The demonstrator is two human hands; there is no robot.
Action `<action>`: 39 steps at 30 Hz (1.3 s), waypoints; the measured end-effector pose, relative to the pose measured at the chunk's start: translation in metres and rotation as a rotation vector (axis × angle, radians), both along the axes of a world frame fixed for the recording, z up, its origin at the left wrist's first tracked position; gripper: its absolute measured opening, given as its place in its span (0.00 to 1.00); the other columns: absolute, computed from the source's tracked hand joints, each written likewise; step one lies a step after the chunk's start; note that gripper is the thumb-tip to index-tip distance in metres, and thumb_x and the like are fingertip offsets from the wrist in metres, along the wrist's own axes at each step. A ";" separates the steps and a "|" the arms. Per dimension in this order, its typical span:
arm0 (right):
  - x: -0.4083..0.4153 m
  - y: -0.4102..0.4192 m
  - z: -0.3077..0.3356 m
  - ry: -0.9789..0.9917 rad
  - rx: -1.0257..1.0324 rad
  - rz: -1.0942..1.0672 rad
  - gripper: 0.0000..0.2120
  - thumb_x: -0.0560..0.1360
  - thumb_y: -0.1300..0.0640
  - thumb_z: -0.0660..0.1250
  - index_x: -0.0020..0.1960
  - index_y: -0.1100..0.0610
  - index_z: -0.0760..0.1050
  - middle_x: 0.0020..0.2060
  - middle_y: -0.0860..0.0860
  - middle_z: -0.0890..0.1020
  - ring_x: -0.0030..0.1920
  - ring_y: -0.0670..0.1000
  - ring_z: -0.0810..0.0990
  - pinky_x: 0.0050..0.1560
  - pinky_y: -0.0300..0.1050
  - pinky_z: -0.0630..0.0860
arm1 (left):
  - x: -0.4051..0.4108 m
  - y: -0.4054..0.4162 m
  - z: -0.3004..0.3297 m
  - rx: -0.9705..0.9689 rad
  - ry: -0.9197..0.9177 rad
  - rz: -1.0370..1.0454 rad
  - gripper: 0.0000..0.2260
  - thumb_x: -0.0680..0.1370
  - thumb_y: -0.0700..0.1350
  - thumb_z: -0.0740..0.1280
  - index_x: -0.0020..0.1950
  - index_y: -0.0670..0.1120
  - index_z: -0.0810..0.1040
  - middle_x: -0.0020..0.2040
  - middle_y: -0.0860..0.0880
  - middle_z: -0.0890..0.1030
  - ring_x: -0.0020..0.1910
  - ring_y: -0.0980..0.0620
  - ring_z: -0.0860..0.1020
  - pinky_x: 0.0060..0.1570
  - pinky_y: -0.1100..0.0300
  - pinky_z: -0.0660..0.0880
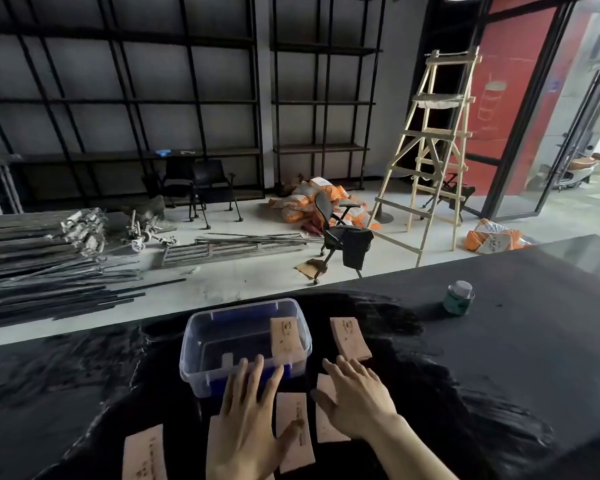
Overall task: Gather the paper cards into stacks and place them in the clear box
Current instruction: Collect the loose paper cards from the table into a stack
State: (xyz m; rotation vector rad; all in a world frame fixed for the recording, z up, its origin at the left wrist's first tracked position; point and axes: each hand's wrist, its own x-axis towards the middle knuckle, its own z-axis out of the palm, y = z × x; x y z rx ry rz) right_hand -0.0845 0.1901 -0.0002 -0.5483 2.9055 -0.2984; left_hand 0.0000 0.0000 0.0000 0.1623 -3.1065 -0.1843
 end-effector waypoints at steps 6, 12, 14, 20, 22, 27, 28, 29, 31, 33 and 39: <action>0.008 0.002 -0.023 -0.085 0.034 0.079 0.32 0.84 0.39 0.56 0.83 0.49 0.55 0.84 0.53 0.57 0.84 0.57 0.52 0.83 0.57 0.56 | 0.005 0.013 -0.020 -0.067 0.030 -0.076 0.38 0.63 0.70 0.73 0.66 0.48 0.83 0.65 0.40 0.83 0.61 0.38 0.83 0.55 0.40 0.82; 0.012 0.006 -0.029 -0.045 0.077 0.138 0.24 0.81 0.47 0.65 0.75 0.53 0.70 0.76 0.53 0.68 0.79 0.56 0.62 0.78 0.53 0.64 | 0.010 0.028 -0.041 -0.045 -0.122 -0.044 0.44 0.72 0.75 0.57 0.82 0.53 0.58 0.83 0.48 0.59 0.81 0.44 0.59 0.78 0.41 0.53; 0.011 0.009 -0.027 -0.027 0.093 0.149 0.24 0.80 0.47 0.67 0.74 0.53 0.72 0.72 0.53 0.71 0.74 0.56 0.67 0.75 0.53 0.68 | 0.013 0.027 -0.053 0.018 -0.092 -0.007 0.41 0.74 0.73 0.54 0.83 0.54 0.56 0.84 0.48 0.56 0.82 0.46 0.53 0.79 0.44 0.45; -0.005 0.018 -0.021 -0.062 0.134 0.203 0.37 0.76 0.46 0.74 0.80 0.50 0.62 0.72 0.53 0.69 0.71 0.59 0.70 0.68 0.56 0.75 | 0.000 0.016 -0.049 0.149 -0.132 -0.006 0.37 0.73 0.69 0.62 0.79 0.56 0.61 0.81 0.53 0.62 0.81 0.50 0.53 0.80 0.48 0.44; -0.010 0.023 -0.021 -0.086 0.151 0.250 0.42 0.75 0.47 0.74 0.83 0.46 0.57 0.76 0.52 0.65 0.72 0.59 0.67 0.68 0.57 0.75 | -0.002 0.015 -0.045 0.228 -0.107 0.036 0.35 0.71 0.66 0.65 0.76 0.59 0.63 0.77 0.56 0.67 0.79 0.52 0.59 0.78 0.49 0.53; -0.015 0.031 -0.022 -0.113 0.177 0.328 0.40 0.76 0.47 0.75 0.82 0.44 0.59 0.77 0.49 0.64 0.71 0.59 0.65 0.68 0.56 0.75 | -0.006 0.018 -0.032 0.377 -0.067 0.051 0.29 0.73 0.57 0.71 0.73 0.62 0.67 0.71 0.59 0.71 0.63 0.56 0.74 0.61 0.60 0.71; -0.016 0.032 -0.022 -0.104 0.172 0.329 0.38 0.76 0.46 0.75 0.81 0.44 0.61 0.75 0.50 0.66 0.69 0.58 0.66 0.67 0.55 0.75 | -0.006 0.018 -0.031 0.389 -0.071 0.042 0.28 0.73 0.55 0.71 0.72 0.63 0.67 0.71 0.61 0.71 0.57 0.58 0.75 0.53 0.64 0.71; -0.016 0.033 -0.022 -0.092 0.166 0.328 0.37 0.76 0.46 0.75 0.81 0.45 0.63 0.72 0.51 0.68 0.68 0.58 0.67 0.67 0.55 0.75 | -0.006 0.018 -0.031 0.403 -0.074 0.026 0.27 0.74 0.54 0.71 0.70 0.65 0.67 0.70 0.62 0.70 0.51 0.60 0.75 0.46 0.67 0.69; -0.016 0.037 -0.025 -0.069 0.151 0.325 0.35 0.76 0.44 0.75 0.79 0.45 0.66 0.68 0.52 0.70 0.67 0.58 0.67 0.67 0.54 0.74 | -0.007 0.018 -0.034 0.451 -0.072 0.010 0.25 0.75 0.52 0.71 0.68 0.67 0.67 0.67 0.64 0.70 0.46 0.61 0.74 0.40 0.69 0.66; -0.015 0.041 -0.028 -0.035 0.123 0.320 0.31 0.76 0.42 0.74 0.75 0.47 0.70 0.66 0.53 0.71 0.67 0.57 0.68 0.65 0.54 0.74 | -0.009 0.019 -0.038 0.510 -0.059 0.010 0.24 0.76 0.46 0.72 0.66 0.67 0.70 0.65 0.64 0.71 0.48 0.62 0.75 0.41 0.70 0.68; -0.009 0.056 -0.037 0.017 0.031 0.251 0.26 0.73 0.37 0.74 0.63 0.50 0.72 0.64 0.50 0.71 0.64 0.55 0.68 0.63 0.52 0.74 | -0.019 0.028 -0.046 0.700 0.007 0.054 0.25 0.77 0.31 0.66 0.54 0.64 0.74 0.61 0.59 0.74 0.58 0.60 0.77 0.47 0.80 0.72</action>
